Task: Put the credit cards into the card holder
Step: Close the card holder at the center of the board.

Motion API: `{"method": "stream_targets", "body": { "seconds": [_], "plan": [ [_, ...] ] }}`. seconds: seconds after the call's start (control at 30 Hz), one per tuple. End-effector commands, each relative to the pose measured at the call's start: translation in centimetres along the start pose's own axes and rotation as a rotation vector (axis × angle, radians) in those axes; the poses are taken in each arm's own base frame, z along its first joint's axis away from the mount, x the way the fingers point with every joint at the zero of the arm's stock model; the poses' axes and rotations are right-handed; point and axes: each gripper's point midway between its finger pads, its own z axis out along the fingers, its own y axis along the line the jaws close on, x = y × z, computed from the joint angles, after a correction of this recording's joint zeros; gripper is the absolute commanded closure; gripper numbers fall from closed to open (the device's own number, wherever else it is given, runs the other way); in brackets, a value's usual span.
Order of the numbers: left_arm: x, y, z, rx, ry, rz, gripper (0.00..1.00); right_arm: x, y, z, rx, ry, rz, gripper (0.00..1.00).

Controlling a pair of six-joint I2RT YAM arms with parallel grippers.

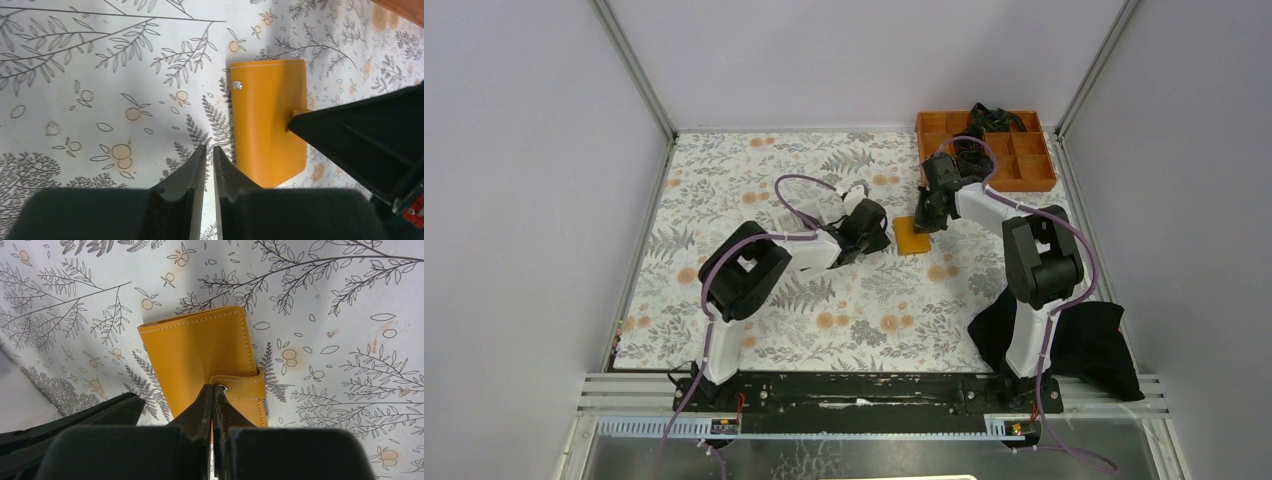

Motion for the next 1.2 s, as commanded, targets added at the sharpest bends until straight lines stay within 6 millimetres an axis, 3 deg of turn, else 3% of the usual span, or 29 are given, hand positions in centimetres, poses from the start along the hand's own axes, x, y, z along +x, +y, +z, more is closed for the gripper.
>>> {"method": "stream_targets", "body": {
  "seconds": [0.0, 0.37, 0.53, 0.63, 0.93, 1.17],
  "plan": [
    [-1.8, -2.7, -1.2, 0.117, -0.040, 0.013, 0.83, 3.4, -3.1, 2.3, 0.076, 0.116, 0.035, 1.00],
    [-2.7, -4.4, -0.8, 0.152, -0.046, 0.017, 0.83, 3.2, -3.4, 2.2, 0.074, 0.131, 0.038, 1.00],
    [-2.7, -3.6, -0.9, 0.102, -0.045, 0.023, 0.79, 1.8, -3.2, 1.1, 0.084, 0.104, 0.010, 0.78],
    [-2.7, -3.0, -1.2, 0.083, -0.043, 0.025, 0.76, 0.8, -2.8, 0.2, 0.079, 0.077, 0.000, 0.68],
    [-2.9, -1.7, -2.8, 0.029, -0.050, 0.038, 0.72, -1.8, -1.6, -3.6, 0.055, -0.021, -0.011, 0.61],
    [-4.8, -3.2, -5.8, 0.029, -0.103, 0.112, 0.60, -4.0, -0.9, -7.2, 0.033, -0.142, -0.051, 0.59]
  ]
}}
